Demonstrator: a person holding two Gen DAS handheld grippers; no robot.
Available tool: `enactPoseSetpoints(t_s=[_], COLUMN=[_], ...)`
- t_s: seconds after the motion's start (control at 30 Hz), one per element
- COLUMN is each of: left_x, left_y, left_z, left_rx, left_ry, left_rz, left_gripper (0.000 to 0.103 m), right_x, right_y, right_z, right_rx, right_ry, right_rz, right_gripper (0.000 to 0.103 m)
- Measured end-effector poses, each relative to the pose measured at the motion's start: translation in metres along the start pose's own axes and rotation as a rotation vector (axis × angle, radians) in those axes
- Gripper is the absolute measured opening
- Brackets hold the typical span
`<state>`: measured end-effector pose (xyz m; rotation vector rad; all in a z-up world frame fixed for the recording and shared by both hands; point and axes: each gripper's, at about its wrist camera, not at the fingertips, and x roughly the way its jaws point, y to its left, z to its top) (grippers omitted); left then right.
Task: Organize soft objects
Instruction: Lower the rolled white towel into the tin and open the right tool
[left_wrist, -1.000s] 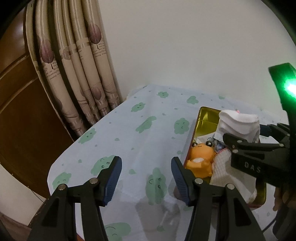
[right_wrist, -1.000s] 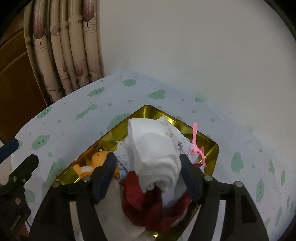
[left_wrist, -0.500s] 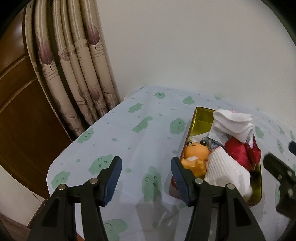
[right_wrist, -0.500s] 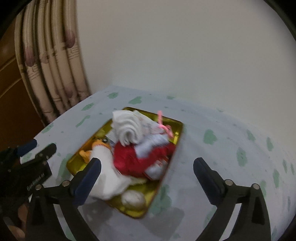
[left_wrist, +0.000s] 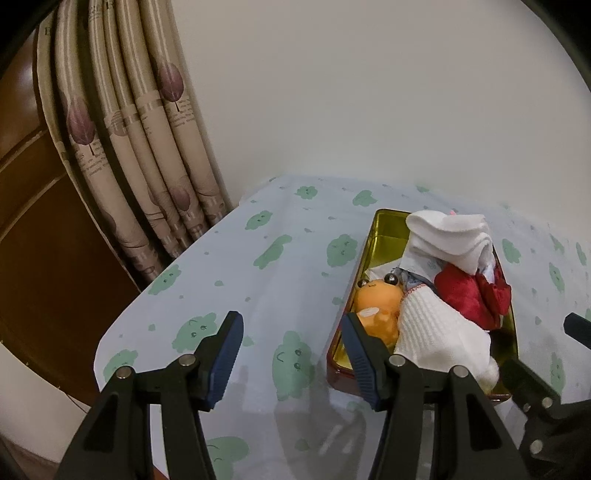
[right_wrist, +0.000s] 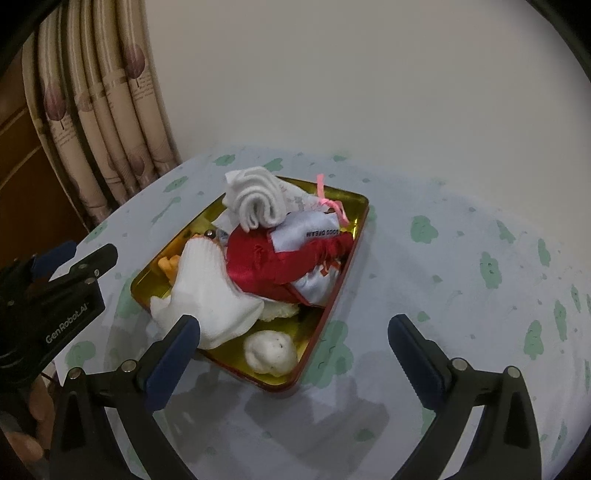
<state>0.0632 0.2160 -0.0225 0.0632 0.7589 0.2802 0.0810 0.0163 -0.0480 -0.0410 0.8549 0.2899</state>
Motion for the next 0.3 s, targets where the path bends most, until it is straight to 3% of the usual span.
enactPoseSetpoints(t_s=[0.3], left_x=[-0.002], left_y=[0.006], left_z=[0.001], left_rx=[-0.029], left_ry=[-0.012], left_rz=[-0.035], left_gripper=[0.057], right_x=[0.000], right_y=[0.012], right_z=[-0.002], right_rx=[-0.030], right_ry=[0.009], right_rz=[0.008], right_gripper=[0.101])
